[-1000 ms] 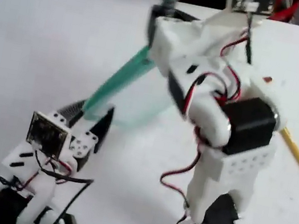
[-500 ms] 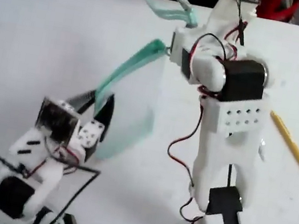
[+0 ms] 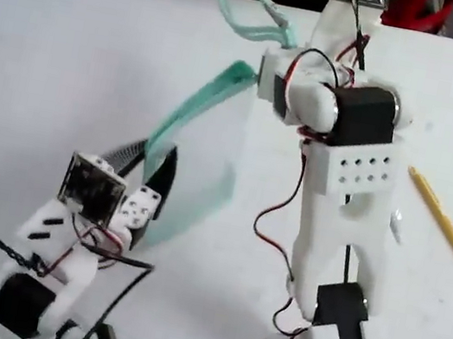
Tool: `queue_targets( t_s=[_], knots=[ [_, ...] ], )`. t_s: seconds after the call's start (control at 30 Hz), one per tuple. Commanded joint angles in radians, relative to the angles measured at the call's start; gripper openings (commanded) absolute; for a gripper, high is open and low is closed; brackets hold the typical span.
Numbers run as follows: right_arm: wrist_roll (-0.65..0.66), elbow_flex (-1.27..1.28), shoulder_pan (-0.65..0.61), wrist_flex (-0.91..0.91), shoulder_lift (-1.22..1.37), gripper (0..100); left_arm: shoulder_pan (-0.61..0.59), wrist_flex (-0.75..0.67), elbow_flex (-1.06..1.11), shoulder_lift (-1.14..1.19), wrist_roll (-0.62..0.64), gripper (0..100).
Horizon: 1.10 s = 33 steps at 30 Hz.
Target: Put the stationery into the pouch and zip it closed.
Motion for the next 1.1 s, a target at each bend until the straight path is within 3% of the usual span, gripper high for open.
queue_targets(
  t_s=[0.0,0.13,0.27,0.4,0.57,0.83,1.07],
  knots=[
    [0.009,-0.021,0.001,0.015,-0.067,1.8,0.008,0.126,0.011,-0.105,0.000,26],
    [0.009,-0.021,-0.021,0.042,-0.068,1.8,0.008,0.130,0.040,-0.162,-0.006,23],
    [0.009,-0.021,-0.064,0.053,-0.068,1.8,0.008,0.025,0.123,-0.166,-0.008,19],
    [0.011,-0.023,-0.062,0.053,-0.068,1.8,0.008,0.006,0.140,-0.168,-0.008,14],
    [0.044,-0.034,-0.065,0.048,-0.068,1.8,0.010,0.006,0.140,-0.168,-0.011,2],
    [0.075,-0.149,-0.104,0.054,-0.070,1.8,0.016,0.006,0.144,-0.168,-0.068,2],
    [0.189,-0.187,-0.303,0.056,-0.070,1.8,0.016,0.006,0.146,-0.168,-0.071,2]
  ],
)
